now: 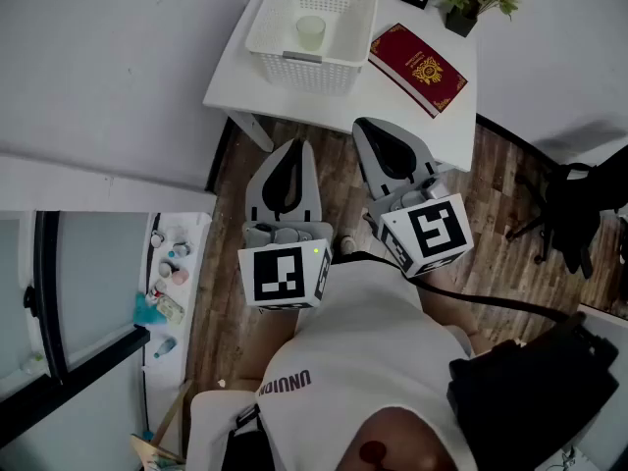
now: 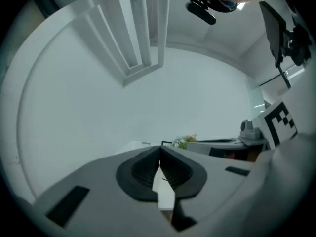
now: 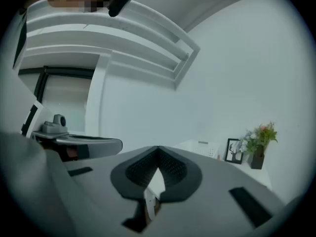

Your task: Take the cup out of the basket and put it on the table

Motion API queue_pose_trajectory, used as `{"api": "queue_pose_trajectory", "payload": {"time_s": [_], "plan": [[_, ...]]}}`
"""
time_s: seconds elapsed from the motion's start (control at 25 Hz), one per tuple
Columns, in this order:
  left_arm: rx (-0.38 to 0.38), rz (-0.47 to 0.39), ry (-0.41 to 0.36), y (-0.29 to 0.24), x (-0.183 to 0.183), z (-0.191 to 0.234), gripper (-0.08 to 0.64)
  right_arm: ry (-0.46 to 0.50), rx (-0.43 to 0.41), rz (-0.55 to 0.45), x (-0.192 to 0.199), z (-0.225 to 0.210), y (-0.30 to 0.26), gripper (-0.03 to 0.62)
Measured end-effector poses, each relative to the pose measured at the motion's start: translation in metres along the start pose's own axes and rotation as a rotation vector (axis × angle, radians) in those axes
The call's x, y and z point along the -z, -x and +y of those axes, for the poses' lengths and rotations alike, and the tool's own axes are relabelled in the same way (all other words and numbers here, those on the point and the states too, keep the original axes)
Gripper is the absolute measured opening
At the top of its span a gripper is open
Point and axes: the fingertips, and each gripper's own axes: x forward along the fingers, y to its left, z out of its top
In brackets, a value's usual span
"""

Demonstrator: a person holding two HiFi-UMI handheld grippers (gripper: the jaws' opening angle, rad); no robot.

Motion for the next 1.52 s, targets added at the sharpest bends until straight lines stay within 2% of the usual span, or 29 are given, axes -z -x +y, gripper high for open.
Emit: {"api": "queue_pose_trajectory", "payload": {"time_s": [0.56, 0.96, 1.4, 1.52], "plan": [[0.008, -0.002, 0.002, 0.001, 0.001, 0.004, 0.015, -0.009, 0.003, 0.006, 0.004, 0.005, -0.004, 0.018], [-0.005, 0.006, 0.028, -0.006, 0.004, 0.032, 0.015, -0.024, 0.009, -0.013, 0.0, 0.007, -0.029, 0.019], [0.025, 0.012, 0.058, -0.019, 0.013, 0.056, 0.015, -0.037, 0.091, -0.064, -0.005, -0.007, -0.046, 0.02], [0.02, 0.014, 0.066, -0.03, 0.014, 0.061, 0.015, -0.03, 0.098, -0.051, -0.003, -0.018, -0.056, 0.02]]}}
